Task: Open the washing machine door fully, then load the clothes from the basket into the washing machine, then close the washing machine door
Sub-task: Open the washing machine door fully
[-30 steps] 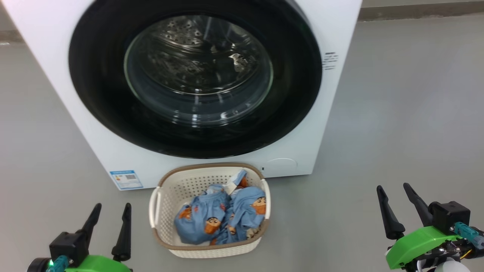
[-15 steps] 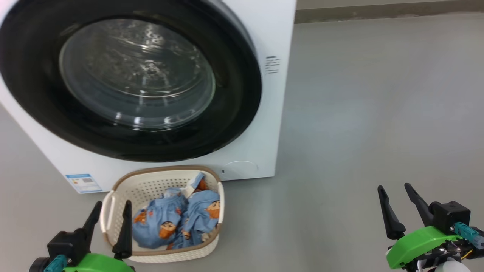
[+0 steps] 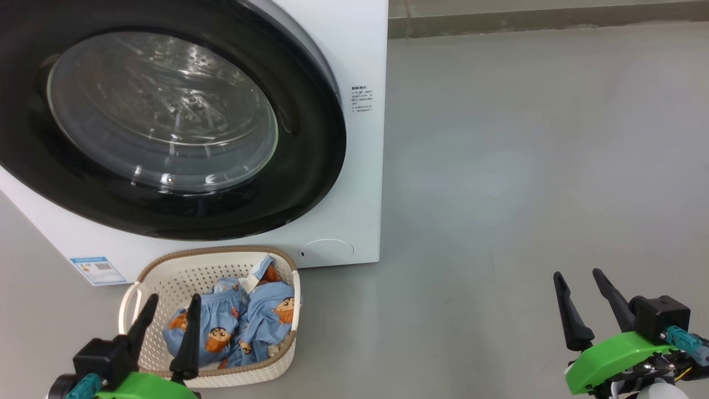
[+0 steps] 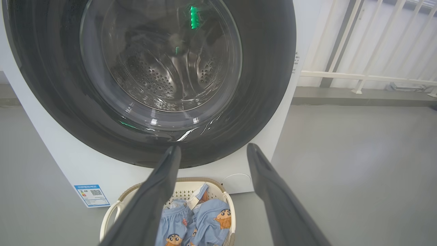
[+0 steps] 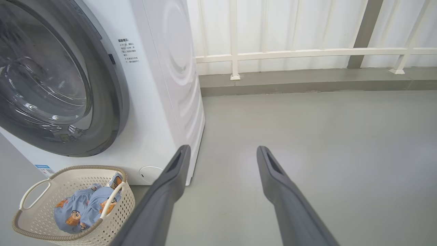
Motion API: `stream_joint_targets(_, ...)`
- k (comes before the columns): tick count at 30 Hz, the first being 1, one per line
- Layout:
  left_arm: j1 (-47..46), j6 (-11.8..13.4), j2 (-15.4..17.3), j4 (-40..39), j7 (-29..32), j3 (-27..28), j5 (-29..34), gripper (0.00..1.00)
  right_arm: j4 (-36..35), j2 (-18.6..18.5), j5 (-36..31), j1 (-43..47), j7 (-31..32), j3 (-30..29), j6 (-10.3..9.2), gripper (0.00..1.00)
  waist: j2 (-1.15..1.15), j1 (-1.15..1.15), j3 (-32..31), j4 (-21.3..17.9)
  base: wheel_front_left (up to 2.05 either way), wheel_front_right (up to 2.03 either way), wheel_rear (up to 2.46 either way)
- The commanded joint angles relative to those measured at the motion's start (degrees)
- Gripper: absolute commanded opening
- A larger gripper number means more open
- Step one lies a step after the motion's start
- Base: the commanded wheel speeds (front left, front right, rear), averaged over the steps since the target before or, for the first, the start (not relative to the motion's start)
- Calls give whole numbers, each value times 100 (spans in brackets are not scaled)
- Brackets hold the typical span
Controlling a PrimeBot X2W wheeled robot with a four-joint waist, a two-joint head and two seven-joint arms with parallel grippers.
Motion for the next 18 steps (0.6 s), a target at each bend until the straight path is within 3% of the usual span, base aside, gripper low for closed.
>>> stream_joint_targets(1,-225,-9,105,-159,-78,187,-47,100,-131,-21,126,-147,-55,143,9,100,0,0,14,7,0,0,0)
stream_joint_targets(2,-219,-9,96,-162,-78,187,-50,100,-118,-13,176,-166,-55,157,9,95,0,0,21,11,0,0,0)
stream_joint_targets(3,-211,-9,87,-165,-78,190,-52,100,-104,-4,237,-190,-59,167,9,47,0,0,25,13,0,0,0)
stream_joint_targets(5,-195,-9,62,-172,-78,202,-68,100,-86,22,414,-265,-81,205,9,4,0,0,45,15,0,0,0)
stream_joint_targets(6,-189,-9,47,-177,-78,202,-75,100,-76,46,553,-309,-97,213,9,0,0,0,57,21,0,0,0)
stream_joint_targets(18,-289,-9,-48,-258,-78,146,-110,100,-30,-106,2557,-1316,-443,955,9,0,0,0,317,132,0,0,0)
